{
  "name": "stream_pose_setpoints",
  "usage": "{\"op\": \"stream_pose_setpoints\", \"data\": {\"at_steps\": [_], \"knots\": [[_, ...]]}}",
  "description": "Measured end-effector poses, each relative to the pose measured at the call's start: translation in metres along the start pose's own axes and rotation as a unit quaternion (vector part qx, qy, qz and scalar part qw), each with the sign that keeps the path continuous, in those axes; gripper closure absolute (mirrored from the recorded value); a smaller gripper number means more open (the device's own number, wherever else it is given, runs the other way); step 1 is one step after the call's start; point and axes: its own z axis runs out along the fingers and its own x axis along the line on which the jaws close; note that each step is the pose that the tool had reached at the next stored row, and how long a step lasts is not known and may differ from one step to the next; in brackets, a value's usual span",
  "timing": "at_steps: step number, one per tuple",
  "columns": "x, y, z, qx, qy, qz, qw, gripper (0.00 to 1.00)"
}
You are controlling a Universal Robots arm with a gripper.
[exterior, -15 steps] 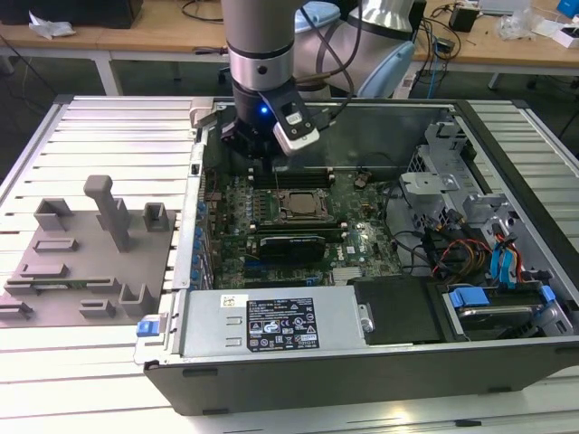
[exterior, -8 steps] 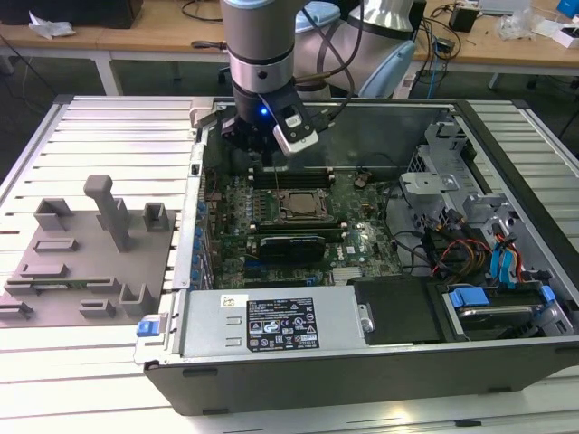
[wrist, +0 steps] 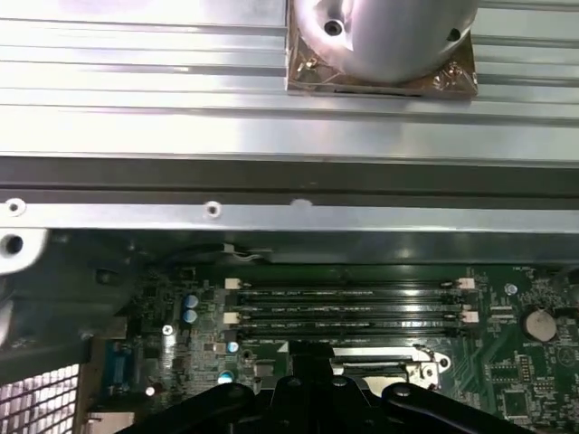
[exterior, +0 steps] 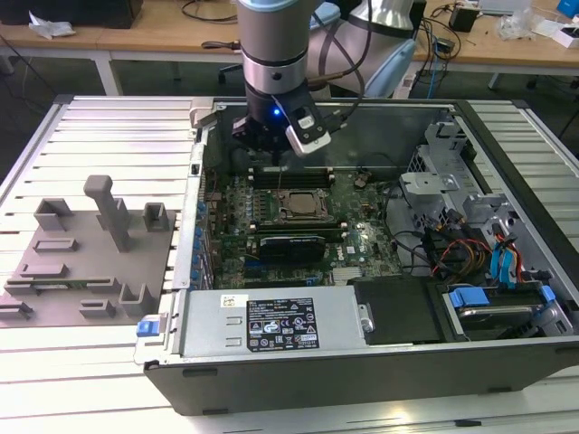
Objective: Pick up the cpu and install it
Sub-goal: 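Install the first cpu locking lever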
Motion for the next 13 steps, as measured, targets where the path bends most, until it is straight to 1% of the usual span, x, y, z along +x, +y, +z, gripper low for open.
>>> {"op": "stream_pose_setpoints", "data": {"at_steps": [1, 8, 9, 11, 13], "knots": [[-0.0047, -0.0003, 0.0003, 0.0000, 0.0001, 0.000, 1.0000, 0.89], [-0.0208, -0.0012, 0.0013, 0.0000, 0.0005, 0.000, 1.0000, 0.89], [-0.0272, -0.0018, 0.0018, 0.0000, 0.0007, 0.000, 1.0000, 0.89], [-0.0325, -0.0023, 0.0024, 0.0000, 0.0011, 0.000, 1.0000, 0.89], [-0.0412, -0.0038, 0.0032, 0.0001, 0.0020, 0.001, 1.0000, 0.89]]}}
